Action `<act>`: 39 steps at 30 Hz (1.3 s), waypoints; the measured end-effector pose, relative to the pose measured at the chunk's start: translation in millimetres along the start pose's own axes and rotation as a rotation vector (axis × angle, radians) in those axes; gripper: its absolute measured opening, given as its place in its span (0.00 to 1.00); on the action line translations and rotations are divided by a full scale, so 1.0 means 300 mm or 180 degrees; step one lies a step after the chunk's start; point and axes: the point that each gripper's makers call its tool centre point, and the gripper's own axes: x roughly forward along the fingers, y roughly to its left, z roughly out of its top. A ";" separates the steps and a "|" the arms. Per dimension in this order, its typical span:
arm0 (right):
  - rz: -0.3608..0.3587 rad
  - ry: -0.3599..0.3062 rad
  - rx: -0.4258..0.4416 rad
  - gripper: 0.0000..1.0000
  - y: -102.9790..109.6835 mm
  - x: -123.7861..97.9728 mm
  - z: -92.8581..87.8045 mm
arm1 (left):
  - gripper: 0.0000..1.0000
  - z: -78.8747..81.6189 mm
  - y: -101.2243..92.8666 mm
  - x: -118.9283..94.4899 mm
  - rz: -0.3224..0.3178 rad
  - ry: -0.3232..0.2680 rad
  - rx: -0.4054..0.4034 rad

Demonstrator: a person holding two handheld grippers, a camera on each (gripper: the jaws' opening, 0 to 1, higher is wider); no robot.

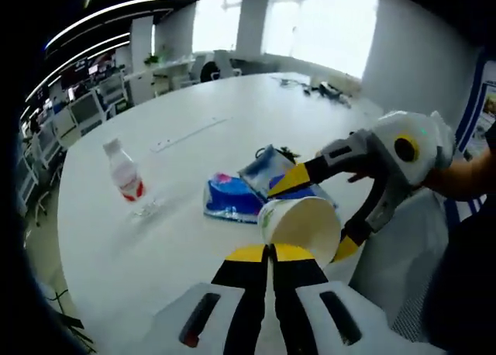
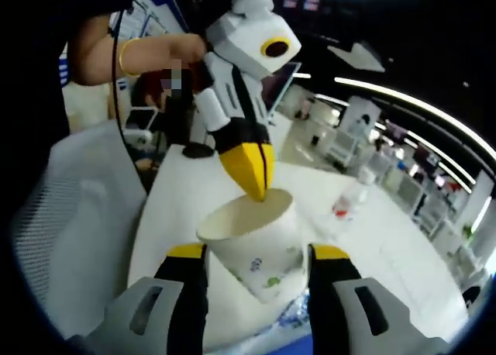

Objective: Arrange the tabletop items into an orderly group along one side of the table until the central work area is clear of visible clutter.

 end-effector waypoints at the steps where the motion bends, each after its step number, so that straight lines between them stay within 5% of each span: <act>1: 0.0003 0.0021 -0.0012 0.44 0.002 0.001 -0.004 | 0.01 0.000 -0.001 0.001 -0.0008 0.0003 -0.0012; 25: 0.0068 -0.0119 0.0248 0.37 0.021 -0.013 0.020 | 0.02 0.029 -0.008 -0.011 -0.0084 -0.0234 -0.0137; 34: 0.0078 -0.0105 0.0325 0.37 0.033 -0.017 0.006 | 0.19 0.056 0.002 -0.018 -0.0001 -0.0374 -0.0048; 39: 0.0054 -0.0130 0.0408 0.37 0.029 -0.028 0.000 | 0.24 0.122 0.013 -0.043 0.0031 -0.0819 -0.0028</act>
